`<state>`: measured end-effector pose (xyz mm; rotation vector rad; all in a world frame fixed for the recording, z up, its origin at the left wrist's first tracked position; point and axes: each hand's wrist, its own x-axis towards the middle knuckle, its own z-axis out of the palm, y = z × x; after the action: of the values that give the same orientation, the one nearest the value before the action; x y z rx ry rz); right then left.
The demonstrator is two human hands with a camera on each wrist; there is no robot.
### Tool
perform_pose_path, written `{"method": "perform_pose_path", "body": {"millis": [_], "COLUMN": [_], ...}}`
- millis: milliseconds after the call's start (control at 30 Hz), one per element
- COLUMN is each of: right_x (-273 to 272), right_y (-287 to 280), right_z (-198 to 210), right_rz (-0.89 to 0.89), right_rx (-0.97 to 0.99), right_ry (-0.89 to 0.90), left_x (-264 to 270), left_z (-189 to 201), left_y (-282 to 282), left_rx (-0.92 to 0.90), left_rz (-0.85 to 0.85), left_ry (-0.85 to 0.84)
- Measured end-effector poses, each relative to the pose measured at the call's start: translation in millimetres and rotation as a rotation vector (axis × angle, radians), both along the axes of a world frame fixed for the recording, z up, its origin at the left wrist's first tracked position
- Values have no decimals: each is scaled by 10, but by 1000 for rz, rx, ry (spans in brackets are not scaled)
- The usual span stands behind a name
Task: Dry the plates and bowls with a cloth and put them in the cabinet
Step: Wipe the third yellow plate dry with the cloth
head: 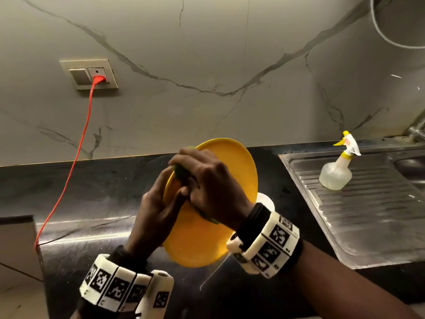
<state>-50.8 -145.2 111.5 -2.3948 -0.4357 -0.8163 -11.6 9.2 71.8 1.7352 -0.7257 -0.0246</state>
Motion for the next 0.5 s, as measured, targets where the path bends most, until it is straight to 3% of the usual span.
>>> {"method": "perform_pose_path", "body": {"millis": [100,200,367,500], "right_x": [-51,-17,92,-28], "right_y": [130,78,-231,-71], "right_z": [-74,-104,-101,-179], "right_rz": [46,42,-164,-179], "right_rx": [-47,32,284,209], "right_ry": [-38,-10,-14,-26], "left_x": [10,-36,-68,-93], "left_z": [2,-14,-100,-113], "left_y": [27,46,92,90], "left_rx": [-26,-68,-79,-54], "left_rz": [23,60,75,48], "left_ry": [2,15,45,80]}}
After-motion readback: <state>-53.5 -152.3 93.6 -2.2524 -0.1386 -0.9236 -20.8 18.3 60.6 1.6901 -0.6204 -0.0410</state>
